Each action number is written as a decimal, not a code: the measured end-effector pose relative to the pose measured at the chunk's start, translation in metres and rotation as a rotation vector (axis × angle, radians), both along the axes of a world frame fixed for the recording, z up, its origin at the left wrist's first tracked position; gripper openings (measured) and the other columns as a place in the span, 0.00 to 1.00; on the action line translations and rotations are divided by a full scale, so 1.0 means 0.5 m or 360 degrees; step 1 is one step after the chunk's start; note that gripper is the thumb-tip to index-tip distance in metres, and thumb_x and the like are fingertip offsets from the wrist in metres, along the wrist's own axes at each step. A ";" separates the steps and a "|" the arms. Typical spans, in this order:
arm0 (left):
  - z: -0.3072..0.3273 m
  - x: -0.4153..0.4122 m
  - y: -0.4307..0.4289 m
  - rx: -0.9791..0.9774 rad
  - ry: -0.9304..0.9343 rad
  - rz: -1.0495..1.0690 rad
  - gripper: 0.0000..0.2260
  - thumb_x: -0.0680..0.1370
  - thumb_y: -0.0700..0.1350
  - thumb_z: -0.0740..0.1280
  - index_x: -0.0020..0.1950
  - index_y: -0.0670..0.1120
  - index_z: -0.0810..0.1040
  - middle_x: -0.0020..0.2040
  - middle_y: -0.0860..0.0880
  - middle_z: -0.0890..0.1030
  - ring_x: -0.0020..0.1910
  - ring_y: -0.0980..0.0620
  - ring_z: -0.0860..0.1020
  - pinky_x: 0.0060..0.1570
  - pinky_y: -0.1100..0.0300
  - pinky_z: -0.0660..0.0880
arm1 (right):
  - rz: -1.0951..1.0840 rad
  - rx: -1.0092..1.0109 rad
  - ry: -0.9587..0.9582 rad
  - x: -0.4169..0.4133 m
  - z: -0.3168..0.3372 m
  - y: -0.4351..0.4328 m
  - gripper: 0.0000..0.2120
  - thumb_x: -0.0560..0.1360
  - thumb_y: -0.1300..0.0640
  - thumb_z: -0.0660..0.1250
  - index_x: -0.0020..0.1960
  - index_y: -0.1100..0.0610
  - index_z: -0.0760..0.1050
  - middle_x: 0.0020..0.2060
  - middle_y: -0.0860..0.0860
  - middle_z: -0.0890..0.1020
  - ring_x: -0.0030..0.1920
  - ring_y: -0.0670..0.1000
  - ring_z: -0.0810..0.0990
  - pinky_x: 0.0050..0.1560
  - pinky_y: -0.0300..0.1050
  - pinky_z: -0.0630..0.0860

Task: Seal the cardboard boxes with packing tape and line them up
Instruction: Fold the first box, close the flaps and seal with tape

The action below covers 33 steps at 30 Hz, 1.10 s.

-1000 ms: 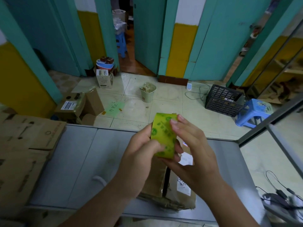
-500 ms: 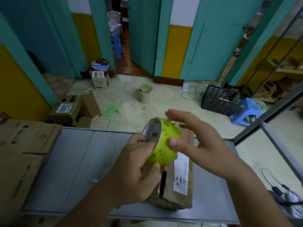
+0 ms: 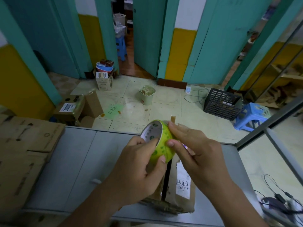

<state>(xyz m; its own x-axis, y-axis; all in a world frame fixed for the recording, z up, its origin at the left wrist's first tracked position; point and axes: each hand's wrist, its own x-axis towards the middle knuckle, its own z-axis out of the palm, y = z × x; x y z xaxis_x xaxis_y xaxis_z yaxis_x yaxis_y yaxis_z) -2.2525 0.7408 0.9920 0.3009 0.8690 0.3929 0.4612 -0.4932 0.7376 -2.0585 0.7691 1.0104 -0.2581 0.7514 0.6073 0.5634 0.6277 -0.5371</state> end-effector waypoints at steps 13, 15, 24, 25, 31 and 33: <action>-0.015 -0.015 0.029 0.0712 0.0404 -0.0368 0.16 0.86 0.58 0.65 0.43 0.51 0.67 0.34 0.53 0.68 0.34 0.50 0.67 0.49 0.55 0.66 | 0.0621 -0.1192 0.0400 0.024 0.000 0.045 0.24 0.86 0.44 0.53 0.71 0.57 0.78 0.64 0.50 0.83 0.67 0.51 0.80 0.68 0.48 0.76; -0.012 -0.014 0.029 0.0707 0.0396 -0.0361 0.18 0.87 0.56 0.64 0.41 0.49 0.69 0.33 0.52 0.70 0.33 0.49 0.67 0.46 0.55 0.65 | 0.0719 -0.1125 0.0483 0.018 -0.003 0.039 0.24 0.87 0.44 0.52 0.71 0.55 0.79 0.62 0.50 0.85 0.65 0.52 0.82 0.66 0.43 0.77; -0.002 -0.011 0.022 0.0544 0.0343 -0.0347 0.19 0.87 0.55 0.61 0.41 0.46 0.75 0.34 0.51 0.73 0.33 0.49 0.70 0.43 0.56 0.64 | 0.0230 -0.0247 0.0238 0.008 -0.010 0.032 0.22 0.87 0.43 0.56 0.57 0.53 0.85 0.31 0.44 0.78 0.32 0.48 0.77 0.36 0.41 0.70; -0.002 -0.012 0.021 0.0542 0.0356 -0.0358 0.18 0.87 0.55 0.61 0.41 0.47 0.75 0.34 0.51 0.74 0.34 0.50 0.71 0.44 0.56 0.64 | 0.0198 -0.0150 0.0243 0.007 -0.010 0.030 0.21 0.87 0.45 0.58 0.56 0.53 0.87 0.33 0.38 0.78 0.34 0.46 0.78 0.38 0.39 0.70; 0.003 -0.008 0.015 0.0171 0.0469 -0.0361 0.09 0.82 0.52 0.69 0.48 0.60 0.69 0.43 0.64 0.72 0.44 0.63 0.72 0.51 0.72 0.66 | 0.0100 0.0380 0.0134 -0.004 -0.036 0.021 0.11 0.81 0.51 0.72 0.55 0.59 0.87 0.55 0.48 0.87 0.55 0.47 0.86 0.49 0.57 0.81; 0.001 -0.004 0.009 -0.0269 0.0197 -0.0421 0.09 0.82 0.52 0.69 0.51 0.64 0.70 0.50 0.65 0.76 0.50 0.62 0.77 0.49 0.70 0.74 | 0.0108 0.0456 0.0135 -0.013 -0.044 0.019 0.12 0.78 0.52 0.77 0.51 0.62 0.87 0.54 0.52 0.87 0.55 0.52 0.86 0.50 0.59 0.80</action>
<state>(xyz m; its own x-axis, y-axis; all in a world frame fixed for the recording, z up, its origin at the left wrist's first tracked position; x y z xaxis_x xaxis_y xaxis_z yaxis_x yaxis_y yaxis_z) -2.2545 0.7455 0.9927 0.5608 0.8044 0.1962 0.4248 -0.4830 0.7657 -2.0651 0.7785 0.9884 -0.2413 0.5290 0.8136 0.4756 0.7952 -0.3760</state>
